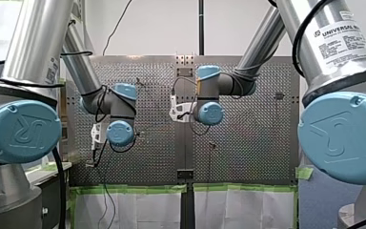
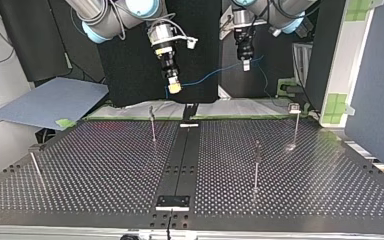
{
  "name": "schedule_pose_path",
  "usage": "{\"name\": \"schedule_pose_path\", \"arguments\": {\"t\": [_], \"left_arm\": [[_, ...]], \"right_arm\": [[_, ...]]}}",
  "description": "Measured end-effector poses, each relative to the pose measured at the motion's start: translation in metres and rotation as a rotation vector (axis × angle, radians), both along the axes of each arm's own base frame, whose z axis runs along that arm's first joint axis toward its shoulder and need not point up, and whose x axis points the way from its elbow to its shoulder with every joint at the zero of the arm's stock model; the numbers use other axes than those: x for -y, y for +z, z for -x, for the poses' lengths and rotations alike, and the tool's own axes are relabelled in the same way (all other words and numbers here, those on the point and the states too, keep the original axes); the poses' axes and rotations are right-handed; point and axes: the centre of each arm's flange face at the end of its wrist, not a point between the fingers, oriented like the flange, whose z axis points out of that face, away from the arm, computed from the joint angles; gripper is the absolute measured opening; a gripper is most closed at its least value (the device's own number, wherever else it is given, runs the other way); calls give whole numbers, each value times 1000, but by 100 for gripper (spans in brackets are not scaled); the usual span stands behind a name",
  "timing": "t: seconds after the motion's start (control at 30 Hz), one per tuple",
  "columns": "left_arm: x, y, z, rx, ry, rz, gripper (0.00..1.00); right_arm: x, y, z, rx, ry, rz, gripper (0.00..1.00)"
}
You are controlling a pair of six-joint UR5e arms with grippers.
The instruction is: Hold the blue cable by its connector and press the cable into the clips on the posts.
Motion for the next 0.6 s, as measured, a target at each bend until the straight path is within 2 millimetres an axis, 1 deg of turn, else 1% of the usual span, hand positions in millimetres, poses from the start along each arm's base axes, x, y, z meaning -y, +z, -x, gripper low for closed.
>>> {"name": "schedule_pose_path", "arguments": {"t": [0.23,0.43,0.5,0.6], "left_arm": [[-2,24,-7,16,-7,31,0],[0,53,-22,47,-14,64,0],[2,56,-27,40,-18,72,0],[0,60,-30,26,-14,58,0]], "right_arm": [[3,6,-4,2,6,-3,0],[8,14,-10,0,9,-6,0],[9,17,-12,1,10,-5,0],[12,22,-15,0,14,-5,0]]}}
